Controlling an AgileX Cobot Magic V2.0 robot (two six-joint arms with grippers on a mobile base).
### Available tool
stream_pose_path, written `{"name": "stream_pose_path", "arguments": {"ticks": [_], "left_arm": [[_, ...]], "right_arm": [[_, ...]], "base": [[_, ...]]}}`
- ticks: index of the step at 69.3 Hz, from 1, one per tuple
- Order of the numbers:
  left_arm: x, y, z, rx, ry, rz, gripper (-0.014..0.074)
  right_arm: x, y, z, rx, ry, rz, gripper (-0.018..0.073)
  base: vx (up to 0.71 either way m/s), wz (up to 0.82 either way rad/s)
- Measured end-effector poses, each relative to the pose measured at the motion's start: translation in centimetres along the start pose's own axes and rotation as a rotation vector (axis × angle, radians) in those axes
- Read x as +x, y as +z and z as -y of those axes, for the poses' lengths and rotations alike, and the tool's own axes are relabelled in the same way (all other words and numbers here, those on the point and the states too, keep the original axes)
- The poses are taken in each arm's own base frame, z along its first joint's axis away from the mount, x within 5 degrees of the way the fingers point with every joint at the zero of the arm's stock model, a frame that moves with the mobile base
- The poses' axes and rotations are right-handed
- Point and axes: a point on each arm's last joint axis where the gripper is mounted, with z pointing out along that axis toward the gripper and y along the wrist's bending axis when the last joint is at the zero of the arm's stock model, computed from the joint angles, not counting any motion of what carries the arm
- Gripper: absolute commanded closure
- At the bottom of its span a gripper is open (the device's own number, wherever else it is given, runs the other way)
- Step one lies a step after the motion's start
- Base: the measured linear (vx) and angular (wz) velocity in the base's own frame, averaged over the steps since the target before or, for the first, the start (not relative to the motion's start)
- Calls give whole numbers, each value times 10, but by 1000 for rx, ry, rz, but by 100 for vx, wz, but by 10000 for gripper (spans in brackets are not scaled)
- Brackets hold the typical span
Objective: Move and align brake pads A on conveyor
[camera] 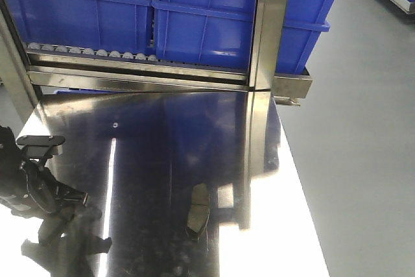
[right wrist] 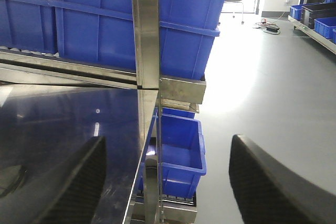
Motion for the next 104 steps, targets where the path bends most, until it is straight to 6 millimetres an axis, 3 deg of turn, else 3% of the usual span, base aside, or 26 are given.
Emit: {"name": "stream_pose_path", "arguments": {"ticks": [17,33,51,73,88,104], "left_arm": [[2,-6,1,3,11,10,603],[16,-50,4,2,27,157,603],[65,-99,7,-2,37,392,603],[133,-137,9,-4,48,719,603],[174,-151,9,-3,62,916,603],[197,-151,9,-2,71,1012,603]], "right_arm": [[0,0,0,0,0,0,75],[0,0,0,0,0,0,75],[0,0,0,0,0,0,75],[0,0,0,0,0,0,75],[0,0,0,0,0,0,75],[0,0,0,0,0,0,75]], "base": [[0,0],[0,0],[0,0],[0,0],[0,0],[0,0]]}}
